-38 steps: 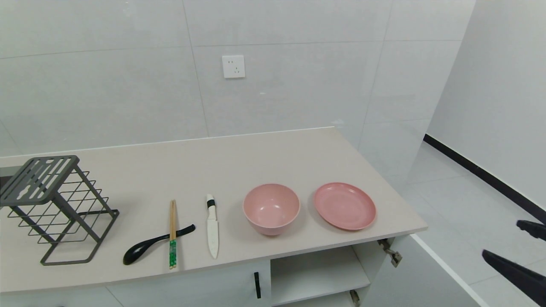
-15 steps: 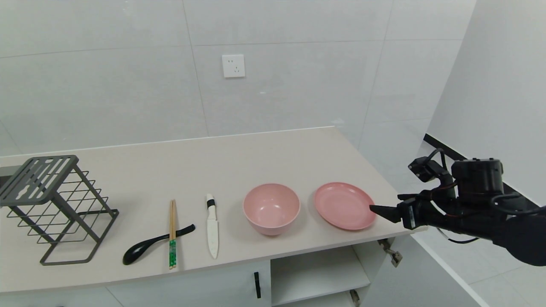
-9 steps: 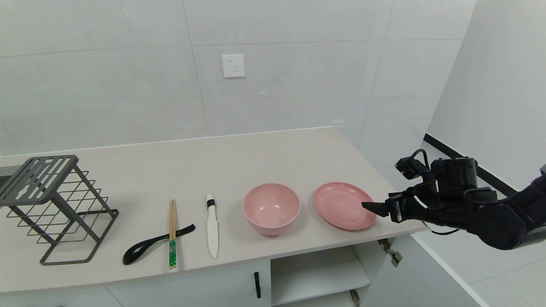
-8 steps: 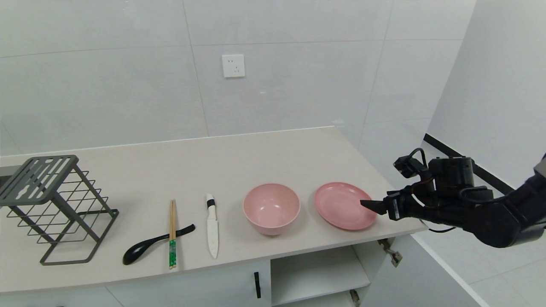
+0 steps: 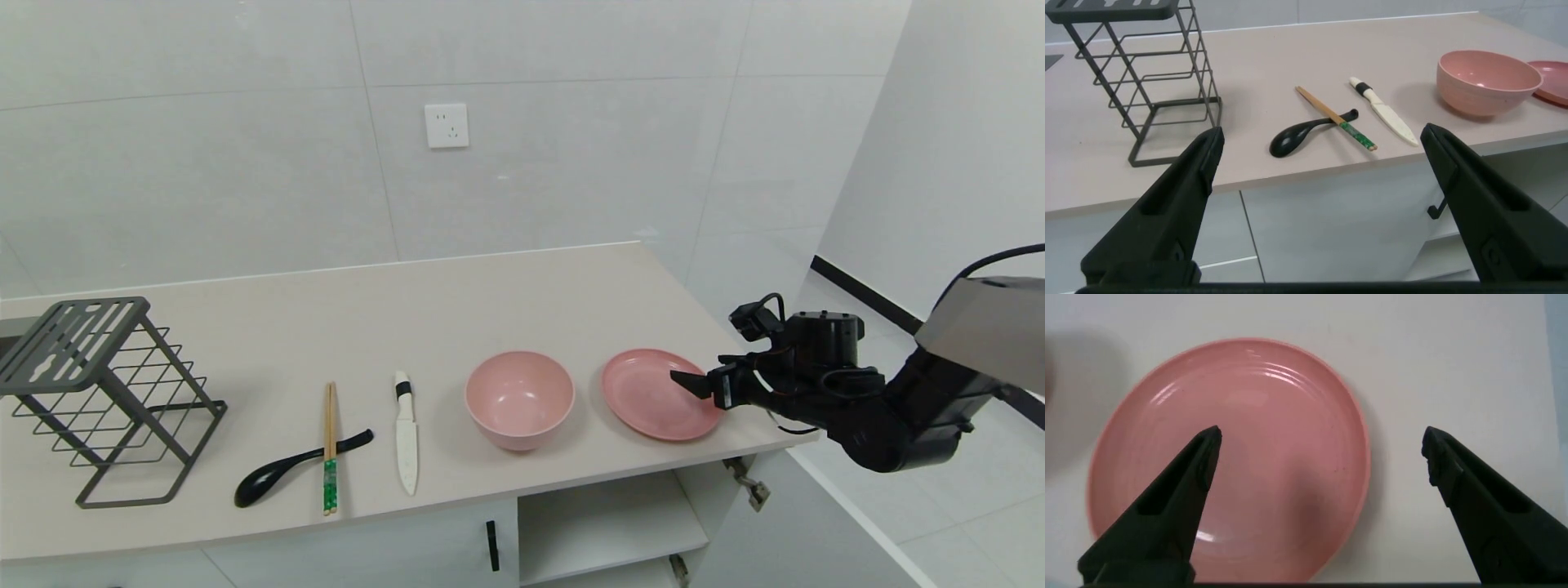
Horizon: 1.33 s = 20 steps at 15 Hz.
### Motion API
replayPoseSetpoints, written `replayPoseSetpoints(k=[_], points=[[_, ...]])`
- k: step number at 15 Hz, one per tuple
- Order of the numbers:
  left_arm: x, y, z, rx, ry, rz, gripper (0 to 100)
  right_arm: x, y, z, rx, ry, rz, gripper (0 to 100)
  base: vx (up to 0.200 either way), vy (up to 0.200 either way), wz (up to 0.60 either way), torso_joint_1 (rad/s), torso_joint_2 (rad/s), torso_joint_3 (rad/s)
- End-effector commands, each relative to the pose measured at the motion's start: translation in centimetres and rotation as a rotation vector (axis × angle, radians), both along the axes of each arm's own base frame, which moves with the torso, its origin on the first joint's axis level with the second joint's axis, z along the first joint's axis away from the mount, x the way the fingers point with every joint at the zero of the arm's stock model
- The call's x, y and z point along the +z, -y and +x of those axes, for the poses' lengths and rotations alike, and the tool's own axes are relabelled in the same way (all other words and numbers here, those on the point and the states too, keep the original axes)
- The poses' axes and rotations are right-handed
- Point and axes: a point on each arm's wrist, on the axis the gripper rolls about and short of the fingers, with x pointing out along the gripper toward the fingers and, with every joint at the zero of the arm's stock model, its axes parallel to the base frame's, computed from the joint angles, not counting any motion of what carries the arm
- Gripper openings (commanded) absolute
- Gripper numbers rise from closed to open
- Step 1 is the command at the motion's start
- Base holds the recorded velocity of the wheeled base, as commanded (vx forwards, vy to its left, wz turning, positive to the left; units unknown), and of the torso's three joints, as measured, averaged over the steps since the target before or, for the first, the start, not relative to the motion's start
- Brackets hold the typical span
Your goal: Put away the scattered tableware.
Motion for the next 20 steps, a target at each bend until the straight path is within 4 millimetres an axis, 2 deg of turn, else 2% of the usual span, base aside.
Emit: replayPoseSetpoints(k=[1,11,12,14,17,20], points=[[0.0,0.0,0.0,0.001,-0.001,0.0,100,-1.3,-0.1,0.2,-0.002,-0.03,0.001,100,0.0,0.0,0.0,0.0,0.0,0.0],[0.0,0.0,0.0,-0.001,-0.001,0.0,100,-2.3,-0.5,-0.6,0.015,-0.074,-0.004,100,0.0,0.0,0.0,0.0,0.0,0.0],[0.0,0.0,0.0,0.001,-0.001,0.0,100,-2.3,-0.7,-0.6,0.021,-0.072,-0.004,0,0.0,0.0,0.0,0.0,0.0,0.0],[0.0,0.0,0.0,0.001,-0.001,0.0,100,-2.5,-1.2,-1.1,0.033,-0.085,-0.006,0,0.0,0.0,0.0,0.0,0.0,0.0],[0.0,0.0,0.0,0.001,-0.001,0.0,100,-4.0,-1.2,-1.5,0.006,-0.129,-0.03,0,0.0,0.0,0.0,0.0,0.0,0.0],[0.0,0.0,0.0,-0.001,-0.001,0.0,100,-2.8,-0.1,0.0,-0.061,-0.062,-0.026,0,0.0,0.0,0.0,0.0,0.0,0.0]])
